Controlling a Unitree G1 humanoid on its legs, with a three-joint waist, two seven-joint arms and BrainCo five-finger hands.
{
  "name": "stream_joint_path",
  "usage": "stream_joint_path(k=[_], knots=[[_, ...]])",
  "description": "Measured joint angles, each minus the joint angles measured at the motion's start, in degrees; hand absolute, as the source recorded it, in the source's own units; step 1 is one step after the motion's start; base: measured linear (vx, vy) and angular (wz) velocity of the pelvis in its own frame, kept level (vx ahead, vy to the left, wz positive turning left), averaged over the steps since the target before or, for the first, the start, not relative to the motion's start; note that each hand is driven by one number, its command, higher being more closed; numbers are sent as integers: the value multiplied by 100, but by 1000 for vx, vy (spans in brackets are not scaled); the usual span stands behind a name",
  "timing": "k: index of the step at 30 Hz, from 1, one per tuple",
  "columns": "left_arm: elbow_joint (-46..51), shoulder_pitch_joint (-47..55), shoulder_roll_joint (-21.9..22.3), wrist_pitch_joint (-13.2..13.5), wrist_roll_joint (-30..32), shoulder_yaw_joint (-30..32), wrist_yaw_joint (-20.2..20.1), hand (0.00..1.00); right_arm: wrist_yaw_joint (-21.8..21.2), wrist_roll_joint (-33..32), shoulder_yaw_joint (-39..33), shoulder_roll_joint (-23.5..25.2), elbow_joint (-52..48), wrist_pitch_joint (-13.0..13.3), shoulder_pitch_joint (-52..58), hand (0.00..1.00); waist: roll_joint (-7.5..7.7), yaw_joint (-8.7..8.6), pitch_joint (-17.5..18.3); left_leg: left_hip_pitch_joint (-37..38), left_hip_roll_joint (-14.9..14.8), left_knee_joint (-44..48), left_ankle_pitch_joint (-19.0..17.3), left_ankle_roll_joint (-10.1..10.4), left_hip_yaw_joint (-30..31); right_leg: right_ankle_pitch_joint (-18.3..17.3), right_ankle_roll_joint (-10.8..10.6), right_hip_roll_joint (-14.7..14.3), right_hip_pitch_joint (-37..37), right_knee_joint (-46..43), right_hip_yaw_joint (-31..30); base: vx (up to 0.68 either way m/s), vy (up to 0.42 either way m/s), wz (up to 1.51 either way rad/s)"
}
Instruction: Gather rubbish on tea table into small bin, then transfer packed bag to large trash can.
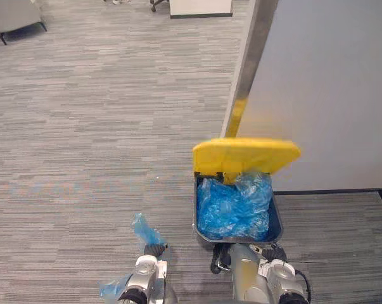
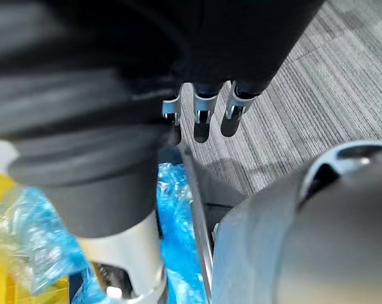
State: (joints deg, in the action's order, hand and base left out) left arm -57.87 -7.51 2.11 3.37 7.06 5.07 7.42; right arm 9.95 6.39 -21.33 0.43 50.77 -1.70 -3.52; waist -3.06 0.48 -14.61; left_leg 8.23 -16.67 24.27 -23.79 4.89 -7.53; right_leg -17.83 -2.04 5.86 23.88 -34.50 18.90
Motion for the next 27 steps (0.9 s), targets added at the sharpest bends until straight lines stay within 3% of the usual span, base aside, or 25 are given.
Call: stream_joint_path(k=[3, 9, 15, 22, 27], knots=[[53, -93, -37, 13, 71, -70, -9, 100, -12, 30, 378, -43, 26, 7, 88, 0, 50, -7, 186, -17, -17, -299, 29, -15, -97, 116, -88, 13, -34, 243, 110, -67, -41, 20], [95, -86, -354, 20, 70, -415, -23, 100, -50, 47, 1707, -29, -9, 16, -119, 0, 311, 81, 482, -314, 152, -885, 115, 353, -46, 590, -107, -28, 343, 628, -70, -100, 35, 3], [101, -957, -380, 30, -183, -464, 119, 100, -4, 52, 2607, -64, -519, 186, -1711, 0, 381, 153, 148, -1016, 200, -423, 331, 369, 43, 683, -106, 19, 750, 648, -93, -46, -17, 5], [438, -2418, -948, 97, -745, -758, 259, 100, 83, 50, 2622, -678, -497, 168, -3471, 0, 517, 180, -356, -1582, 97, -367, 426, 433, 318, 774, -171, -50, 965, 868, -4, -43, -61, 25], [484, -3256, -1126, 127, -1174, -1211, 258, 100, 143, 31, 2606, -1179, -364, -18, -4260, 0, 554, 159, -474, -1736, 116, -321, 470, 527, 324, 878, -17, -2, 1035, 876, -19, 2, 27, 8]])
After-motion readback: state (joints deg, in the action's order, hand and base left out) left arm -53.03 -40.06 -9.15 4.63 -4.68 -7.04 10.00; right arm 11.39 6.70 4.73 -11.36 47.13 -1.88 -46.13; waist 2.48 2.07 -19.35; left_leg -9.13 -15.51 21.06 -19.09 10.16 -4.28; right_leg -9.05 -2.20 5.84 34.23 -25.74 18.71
